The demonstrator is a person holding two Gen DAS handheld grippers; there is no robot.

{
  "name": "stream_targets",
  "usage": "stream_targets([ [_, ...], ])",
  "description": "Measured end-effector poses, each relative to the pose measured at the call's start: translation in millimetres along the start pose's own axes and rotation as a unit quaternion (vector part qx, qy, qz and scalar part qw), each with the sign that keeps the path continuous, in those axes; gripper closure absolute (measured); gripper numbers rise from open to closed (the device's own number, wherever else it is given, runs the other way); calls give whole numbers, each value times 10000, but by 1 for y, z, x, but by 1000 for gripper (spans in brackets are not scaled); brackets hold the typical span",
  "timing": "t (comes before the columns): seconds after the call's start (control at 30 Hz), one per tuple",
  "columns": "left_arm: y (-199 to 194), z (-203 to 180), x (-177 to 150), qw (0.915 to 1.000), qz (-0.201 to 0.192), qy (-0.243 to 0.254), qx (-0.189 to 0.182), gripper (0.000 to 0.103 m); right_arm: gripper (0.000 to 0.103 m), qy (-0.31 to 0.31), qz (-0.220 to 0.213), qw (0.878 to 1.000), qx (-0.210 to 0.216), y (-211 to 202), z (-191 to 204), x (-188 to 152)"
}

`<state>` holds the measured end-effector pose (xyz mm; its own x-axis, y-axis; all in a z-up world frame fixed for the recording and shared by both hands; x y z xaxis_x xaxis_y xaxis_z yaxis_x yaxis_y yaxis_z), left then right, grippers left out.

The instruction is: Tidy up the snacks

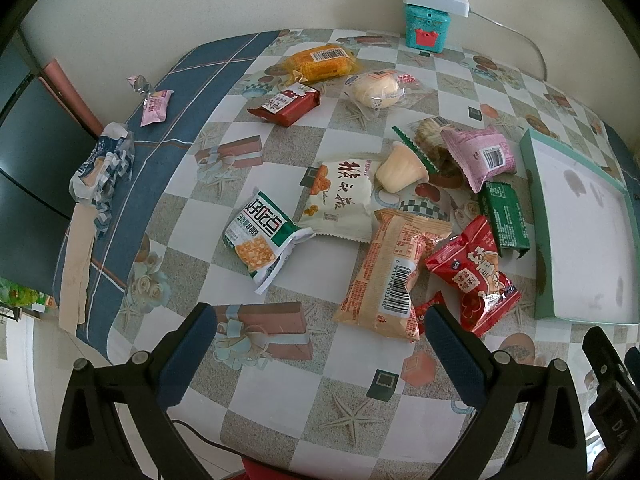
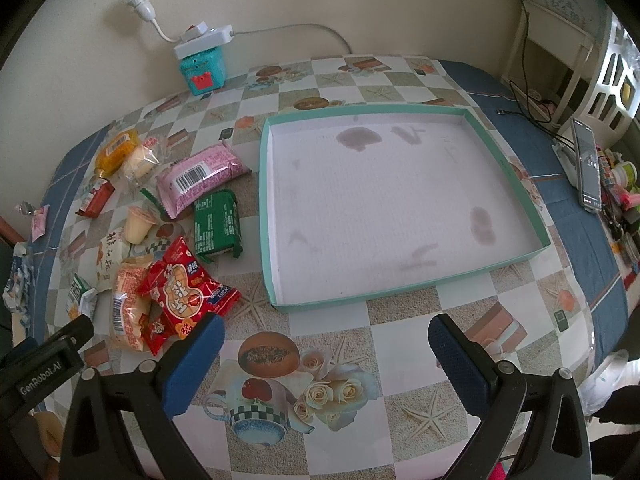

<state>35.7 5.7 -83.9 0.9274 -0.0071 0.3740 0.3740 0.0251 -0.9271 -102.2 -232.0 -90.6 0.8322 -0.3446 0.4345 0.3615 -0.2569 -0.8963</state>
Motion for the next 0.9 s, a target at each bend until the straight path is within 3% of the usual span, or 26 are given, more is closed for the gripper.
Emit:
stream_targets([
  [0.8,1,2,2,9999,35,-102,-62,0,0,-60,56,10000,-35,1,1,0],
  [0.9,1,7,5,9995,33,-282,-99,0,0,-110,40,9999,-39,2,2,1],
])
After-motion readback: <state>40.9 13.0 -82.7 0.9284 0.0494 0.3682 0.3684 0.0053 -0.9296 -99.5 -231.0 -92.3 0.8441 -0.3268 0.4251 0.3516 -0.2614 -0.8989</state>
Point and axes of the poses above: each gripper's, at about its wrist camera, not at the fingertips, and y roughly the way its jaws point, z to its left, x to its top, the point moved 9 cm from there along y, roughly the way its jaws point, and after that the axes turned 15 degrees about -y, right-handed, at the moved point
